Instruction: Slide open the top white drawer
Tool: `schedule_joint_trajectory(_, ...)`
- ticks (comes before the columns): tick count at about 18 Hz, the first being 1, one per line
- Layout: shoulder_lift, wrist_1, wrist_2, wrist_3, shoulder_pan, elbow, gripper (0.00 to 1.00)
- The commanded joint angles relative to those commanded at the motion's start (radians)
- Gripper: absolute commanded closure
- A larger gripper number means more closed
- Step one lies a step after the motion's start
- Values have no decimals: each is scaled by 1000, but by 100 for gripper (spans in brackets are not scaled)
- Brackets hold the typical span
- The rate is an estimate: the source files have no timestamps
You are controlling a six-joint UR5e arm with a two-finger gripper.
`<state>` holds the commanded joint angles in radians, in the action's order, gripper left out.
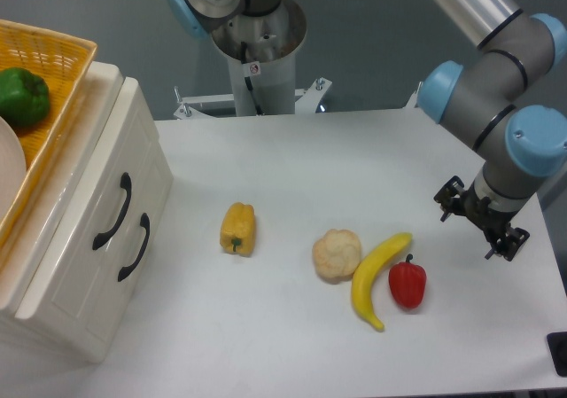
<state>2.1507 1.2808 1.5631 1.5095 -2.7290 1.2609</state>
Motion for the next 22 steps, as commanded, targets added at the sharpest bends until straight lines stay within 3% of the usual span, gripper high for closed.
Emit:
schedule_joint_trajectory(5,-31,25,2,-8,20,18,0)
schedule_joint_trajectory(8,-64,-9,-14,-57,29,83,0)
schedule_joint_trajectory(14,-83,-14,-3,-115,69,104,0)
schedule_joint_trajectory(19,-150,0,-9,-339,139,150,0)
schedule_joint_trajectory(22,-178,63,-31,-480,189,160,0)
